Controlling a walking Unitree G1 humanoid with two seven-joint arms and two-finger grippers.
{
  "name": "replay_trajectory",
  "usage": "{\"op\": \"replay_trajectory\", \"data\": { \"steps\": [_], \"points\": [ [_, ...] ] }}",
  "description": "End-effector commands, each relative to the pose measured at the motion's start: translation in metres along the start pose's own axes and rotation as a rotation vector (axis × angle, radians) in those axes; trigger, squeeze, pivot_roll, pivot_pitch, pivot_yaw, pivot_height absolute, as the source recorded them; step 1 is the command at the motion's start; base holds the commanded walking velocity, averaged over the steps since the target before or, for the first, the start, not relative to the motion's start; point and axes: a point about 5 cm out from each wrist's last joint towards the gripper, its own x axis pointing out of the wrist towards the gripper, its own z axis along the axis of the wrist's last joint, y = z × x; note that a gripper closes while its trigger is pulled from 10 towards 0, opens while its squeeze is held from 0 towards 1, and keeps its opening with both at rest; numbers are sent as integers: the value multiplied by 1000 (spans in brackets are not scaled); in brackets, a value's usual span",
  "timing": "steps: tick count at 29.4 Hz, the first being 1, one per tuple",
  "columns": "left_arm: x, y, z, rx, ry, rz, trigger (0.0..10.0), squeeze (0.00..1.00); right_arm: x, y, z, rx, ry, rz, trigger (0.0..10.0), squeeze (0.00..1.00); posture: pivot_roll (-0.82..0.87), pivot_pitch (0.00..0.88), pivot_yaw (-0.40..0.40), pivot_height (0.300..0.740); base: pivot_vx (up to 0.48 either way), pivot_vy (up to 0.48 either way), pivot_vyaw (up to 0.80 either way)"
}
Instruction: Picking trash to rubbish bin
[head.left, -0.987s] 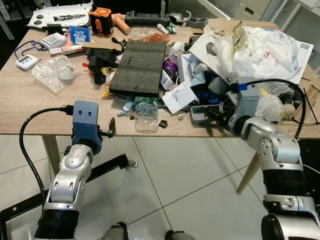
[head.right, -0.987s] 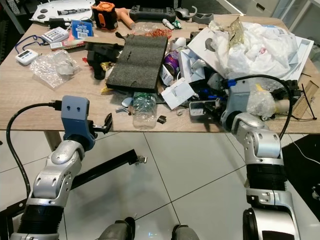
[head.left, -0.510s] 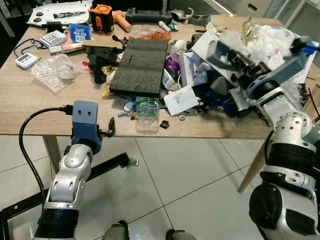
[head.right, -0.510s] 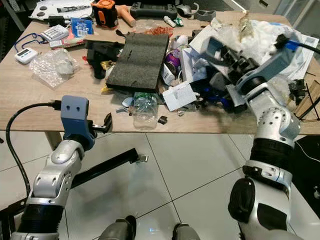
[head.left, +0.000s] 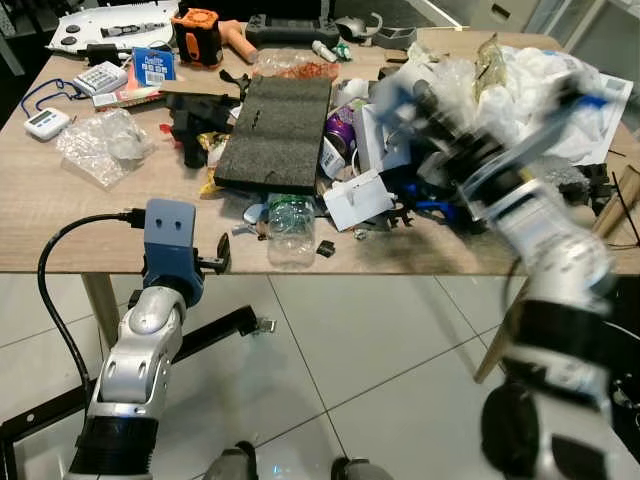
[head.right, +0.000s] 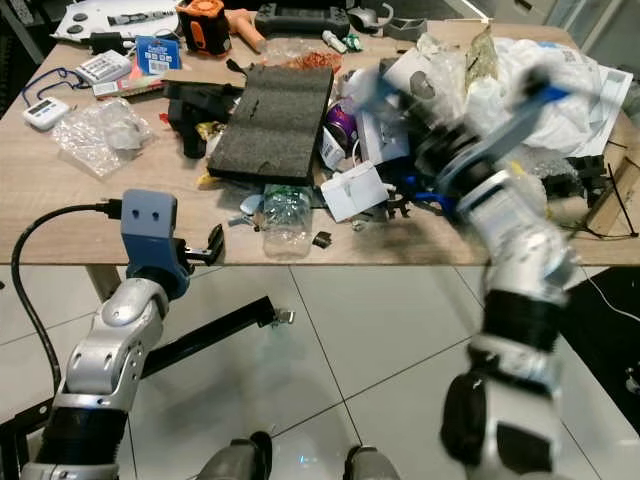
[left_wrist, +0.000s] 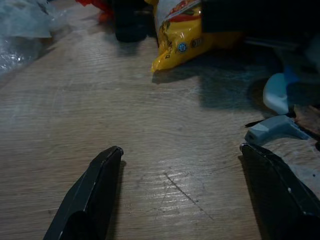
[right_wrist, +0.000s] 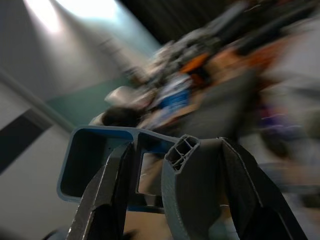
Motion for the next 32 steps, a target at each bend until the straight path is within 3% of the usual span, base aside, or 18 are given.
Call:
{"op": "replay_trajectory", "data": {
  "steps": [1, 4, 11, 12, 13, 15, 17, 19, 20, 23, 24, 25, 29, 32],
  "points": [
    [-2, 2, -5, 1, 10, 8, 10000, 0, 1, 20, 11, -37, -34, 115, 0, 0, 36, 241, 7, 740, 0, 0, 0],
    [-2, 4, -4, 2, 6, 9, 10000, 0, 3, 37, 6, -73, -3, 229, 0, 0, 34, 235, 10, 740, 0, 0, 0],
    [0, 0, -4, -1, -14, 12, 10000, 0, -3, 55, -6, -151, 71, 350, 0, 0, 22, 204, -8, 740, 0, 0, 0],
    [1, -2, -4, -13, -18, 18, 10000, 0, 0, 52, -16, -248, 110, 272, 0, 0, 21, 200, -10, 740, 0, 0, 0],
    [1, -2, -4, -13, -18, 18, 10000, 0, 0, 52, -16, -248, 110, 272, 0, 0, 21, 200, -10, 740, 0, 0, 0],
    [2, -3, -3, -32, -21, 28, 10000, 0, 2, 48, -28, -388, 160, 174, 0, 0, 11, 191, -9, 740, 0, 0, 0],
    [2, -3, -4, -39, -21, 31, 10000, 0, 2, 46, -32, -424, 177, 152, 0, 0, 11, 191, -9, 740, 0, 0, 0],
    [1, -8, -7, -35, -18, 39, 10000, 0, -2, 40, -61, -527, 198, 85, 0, 0, 12, 184, -13, 740, 0, 0, 0],
    [0, -12, -7, -31, -29, 41, 10000, 0, -7, 39, -76, -544, 163, 35, 0, 0, 13, 179, -15, 740, 0, 0, 0],
    [-3, -11, -7, -43, -44, 54, 10000, 0, -11, 36, -76, -524, 98, -44, 0, 0, 9, 165, -19, 740, 0, 0, 0],
    [-4, -11, -7, -47, -52, 61, 10000, 0, -14, 34, -76, -517, 72, -85, 2275, 0, 9, 165, -20, 740, 0, 0, 0],
    [-6, -11, -7, -46, -60, 66, 10000, 0, -17, 31, -75, -528, 47, -135, 10000, 0, 9, 165, -22, 740, 0, 0, 0],
    [-10, -6, -7, -39, -86, 104, 10000, 0, -31, 16, -61, -584, -71, -309, 10000, 0, 8, 157, -25, 740, 0, 0, 0],
    [-9, 0, -4, -38, -102, 131, 10000, 0, -34, 14, -51, -624, -126, -347, 10000, 0, 5, 162, -24, 740, 0, 0, 0]
  ]
}}
